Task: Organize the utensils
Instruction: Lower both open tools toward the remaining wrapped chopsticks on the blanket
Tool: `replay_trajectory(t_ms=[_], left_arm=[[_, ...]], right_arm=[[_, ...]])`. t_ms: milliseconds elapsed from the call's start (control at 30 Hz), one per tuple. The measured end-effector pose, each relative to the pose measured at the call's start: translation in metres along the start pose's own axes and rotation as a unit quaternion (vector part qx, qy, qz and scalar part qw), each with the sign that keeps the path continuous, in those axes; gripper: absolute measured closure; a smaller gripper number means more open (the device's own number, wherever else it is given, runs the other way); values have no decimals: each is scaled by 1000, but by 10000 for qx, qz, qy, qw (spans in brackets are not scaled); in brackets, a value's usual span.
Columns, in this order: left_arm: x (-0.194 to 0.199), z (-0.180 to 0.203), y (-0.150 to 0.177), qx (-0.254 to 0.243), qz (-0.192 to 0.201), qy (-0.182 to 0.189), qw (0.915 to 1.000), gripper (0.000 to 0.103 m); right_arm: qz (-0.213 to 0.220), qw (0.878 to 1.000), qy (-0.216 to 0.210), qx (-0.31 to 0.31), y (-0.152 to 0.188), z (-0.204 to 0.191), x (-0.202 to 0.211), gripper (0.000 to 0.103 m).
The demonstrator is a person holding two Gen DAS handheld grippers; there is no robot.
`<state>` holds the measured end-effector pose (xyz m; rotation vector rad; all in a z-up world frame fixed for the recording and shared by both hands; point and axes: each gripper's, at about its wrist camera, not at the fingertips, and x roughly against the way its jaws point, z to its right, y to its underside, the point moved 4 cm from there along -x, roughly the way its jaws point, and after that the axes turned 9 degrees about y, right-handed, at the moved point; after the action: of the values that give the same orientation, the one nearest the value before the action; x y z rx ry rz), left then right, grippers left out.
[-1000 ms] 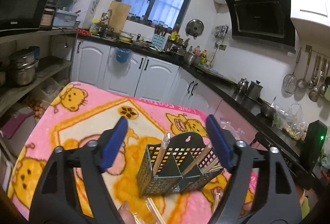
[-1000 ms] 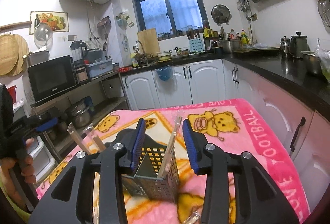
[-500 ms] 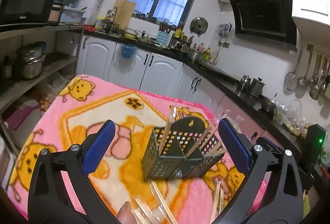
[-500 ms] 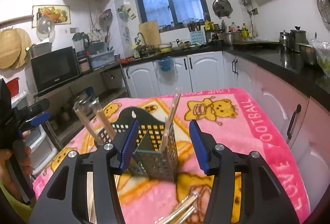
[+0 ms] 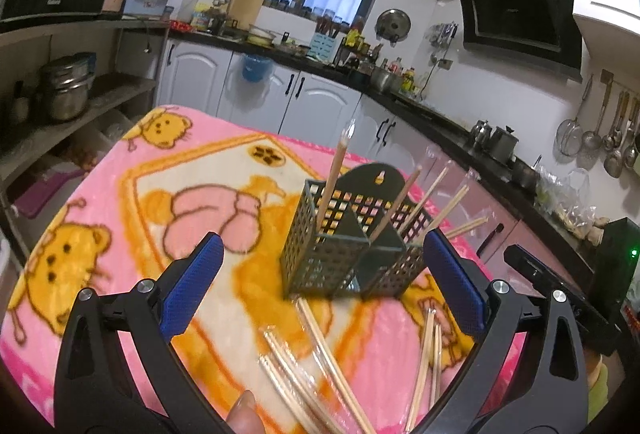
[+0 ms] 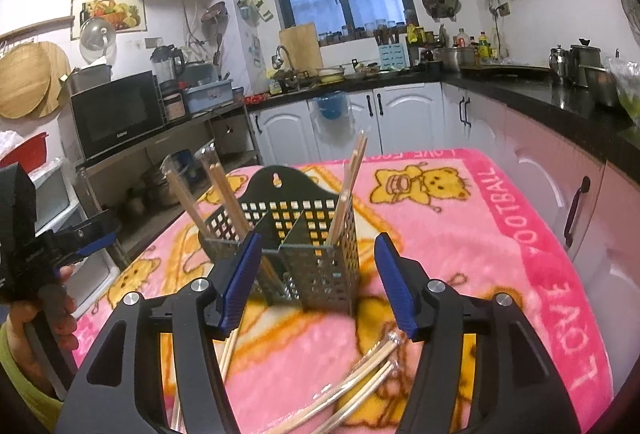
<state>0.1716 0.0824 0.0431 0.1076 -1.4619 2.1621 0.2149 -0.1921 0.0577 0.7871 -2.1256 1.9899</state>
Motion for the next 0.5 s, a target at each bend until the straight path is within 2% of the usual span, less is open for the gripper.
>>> replay_trajectory(t_ms=[400, 500], left_arm=[[-1, -5, 25, 51, -232, -87, 9997, 11], [-2, -6, 31, 72, -304, -107, 9995, 11]], right_arm=[[-207, 9998, -9, 16, 19, 2, 3, 46], [-271, 9996, -14, -1, 23, 3, 3, 42]])
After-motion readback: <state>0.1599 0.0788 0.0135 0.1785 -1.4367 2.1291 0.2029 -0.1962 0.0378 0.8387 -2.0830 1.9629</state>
